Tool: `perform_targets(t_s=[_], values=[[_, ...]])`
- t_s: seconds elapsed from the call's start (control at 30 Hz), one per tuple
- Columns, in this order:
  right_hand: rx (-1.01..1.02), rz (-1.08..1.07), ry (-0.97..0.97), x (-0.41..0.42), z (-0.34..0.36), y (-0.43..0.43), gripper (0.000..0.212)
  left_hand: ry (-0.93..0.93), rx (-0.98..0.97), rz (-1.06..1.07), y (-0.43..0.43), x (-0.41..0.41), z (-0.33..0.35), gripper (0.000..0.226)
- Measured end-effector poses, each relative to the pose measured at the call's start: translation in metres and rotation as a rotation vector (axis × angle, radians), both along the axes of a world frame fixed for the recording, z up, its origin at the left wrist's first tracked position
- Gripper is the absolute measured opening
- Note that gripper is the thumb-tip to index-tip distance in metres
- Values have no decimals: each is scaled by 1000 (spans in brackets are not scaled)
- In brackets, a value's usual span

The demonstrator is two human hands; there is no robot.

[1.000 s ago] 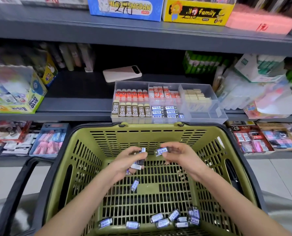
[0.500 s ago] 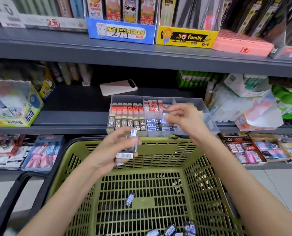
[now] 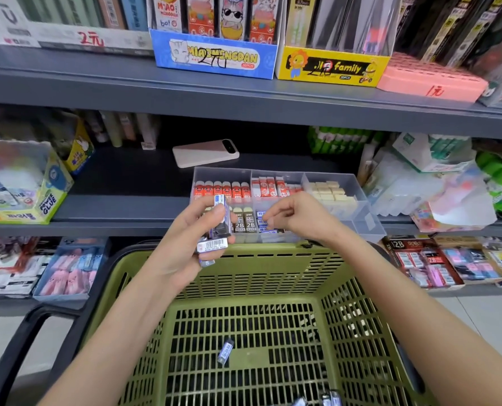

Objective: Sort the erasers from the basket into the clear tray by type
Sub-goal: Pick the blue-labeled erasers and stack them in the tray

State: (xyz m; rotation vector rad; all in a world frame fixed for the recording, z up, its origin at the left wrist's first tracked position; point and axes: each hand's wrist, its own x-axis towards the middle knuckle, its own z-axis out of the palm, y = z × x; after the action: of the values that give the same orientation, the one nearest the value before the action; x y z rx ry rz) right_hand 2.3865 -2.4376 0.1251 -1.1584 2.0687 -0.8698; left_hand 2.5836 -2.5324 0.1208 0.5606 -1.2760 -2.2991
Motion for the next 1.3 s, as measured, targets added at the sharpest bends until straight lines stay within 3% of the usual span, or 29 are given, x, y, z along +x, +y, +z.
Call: perform_targets(t_s=[0.13, 0.27, 0.4, 0.53, 0.63, 0.8, 0.9, 1.03, 1.13, 1.3], values=[[-13, -5, -60, -2, -4, 10, 16, -1, -9, 4, 0, -1, 2, 23], [-17, -33, -76, 2, -3, 16, 24, -6, -10, -6, 2, -3, 3, 27], [-178, -106, 138, 17, 11, 18, 19, -32, -19, -5, 6, -7, 5, 30], [-363, 114, -60, 44, 31, 18, 29, -73, 32, -37, 8, -10, 6, 35], [-385, 230, -38, 52, 37, 16, 38, -99, 103, -149, 8, -11, 11, 27], [-455, 162, -191, 45, 40, 19, 21, -153, 221, -202, 6, -10, 15, 32], [-500, -15, -344, 24, 38, 20, 15, -150, 354, -127, 2, -10, 16, 18], [-254, -243, -73, -5, 22, 15, 14, -138, 374, -37, -4, -6, 18, 22], [-78, -237, 124, -2, 4, 5, 22, -164, 355, 0, -5, -4, 20, 31], [-36, -151, 194, 6, -10, -2, 18, -176, 294, 31, 0, -6, 23, 29]])
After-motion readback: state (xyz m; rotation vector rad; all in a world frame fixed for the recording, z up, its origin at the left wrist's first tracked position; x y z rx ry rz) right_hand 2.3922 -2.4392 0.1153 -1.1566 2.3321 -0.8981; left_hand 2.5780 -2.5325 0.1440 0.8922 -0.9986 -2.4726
